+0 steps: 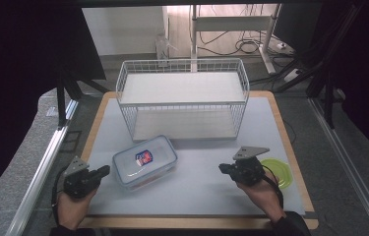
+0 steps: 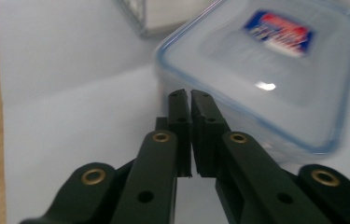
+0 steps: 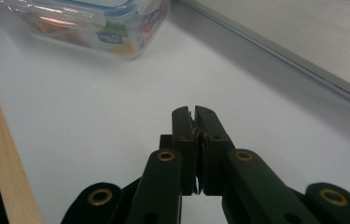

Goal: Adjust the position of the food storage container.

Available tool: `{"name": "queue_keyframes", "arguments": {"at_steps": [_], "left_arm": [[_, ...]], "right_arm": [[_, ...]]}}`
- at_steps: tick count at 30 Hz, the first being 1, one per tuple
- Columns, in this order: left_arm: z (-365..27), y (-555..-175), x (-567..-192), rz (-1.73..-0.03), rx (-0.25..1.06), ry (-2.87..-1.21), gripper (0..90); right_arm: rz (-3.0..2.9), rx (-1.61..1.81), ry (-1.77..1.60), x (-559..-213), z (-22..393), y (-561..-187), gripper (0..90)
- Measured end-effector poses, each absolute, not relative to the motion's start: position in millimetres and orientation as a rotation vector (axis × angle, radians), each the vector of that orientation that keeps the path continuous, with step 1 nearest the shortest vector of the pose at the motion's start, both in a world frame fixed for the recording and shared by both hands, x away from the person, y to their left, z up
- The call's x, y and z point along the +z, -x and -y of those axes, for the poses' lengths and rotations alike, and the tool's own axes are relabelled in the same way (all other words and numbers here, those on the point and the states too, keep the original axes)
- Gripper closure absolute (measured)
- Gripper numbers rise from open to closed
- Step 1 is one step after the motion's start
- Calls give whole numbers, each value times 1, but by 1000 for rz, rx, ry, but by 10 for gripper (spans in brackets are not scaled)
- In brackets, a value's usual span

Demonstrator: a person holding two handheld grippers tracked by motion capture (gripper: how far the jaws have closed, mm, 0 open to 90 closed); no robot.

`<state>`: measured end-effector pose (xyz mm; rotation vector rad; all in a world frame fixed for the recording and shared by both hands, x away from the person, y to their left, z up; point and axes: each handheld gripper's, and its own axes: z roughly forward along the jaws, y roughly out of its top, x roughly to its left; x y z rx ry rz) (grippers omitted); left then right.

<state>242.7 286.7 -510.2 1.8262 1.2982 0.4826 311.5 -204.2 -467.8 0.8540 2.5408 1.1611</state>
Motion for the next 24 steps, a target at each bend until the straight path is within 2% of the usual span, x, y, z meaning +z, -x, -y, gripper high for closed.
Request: {"name": "queue_keyframes", "arguments": {"at_steps": [8, 11, 15, 18, 19, 21, 24], "left_arm": [[-274, -268, -526, -1388, 523, -1908, 897], [-270, -276, -529, -1390, 515, -1920, 898], [-263, -285, -529, -1374, 521, -1930, 898], [-256, -293, -529, -1357, 512, -1945, 898], [-249, -300, -530, -1338, 507, -1965, 897], [-246, -304, -530, -1325, 508, -1971, 898], [-236, -314, -530, -1297, 478, -1980, 898]], "right_arm": [[-2548, 1184, -841, -475, 186, -325, 864], [-2541, 1196, -848, -482, 183, -333, 824], [-2543, 1208, -864, -487, 181, -338, 814], [-2537, 1213, -887, -490, 176, -345, 827], [-2534, 1209, -898, -491, 172, -349, 874], [-2529, 1193, -906, -492, 170, -351, 899], [-2516, 1172, -914, -493, 163, -359, 900]]}}
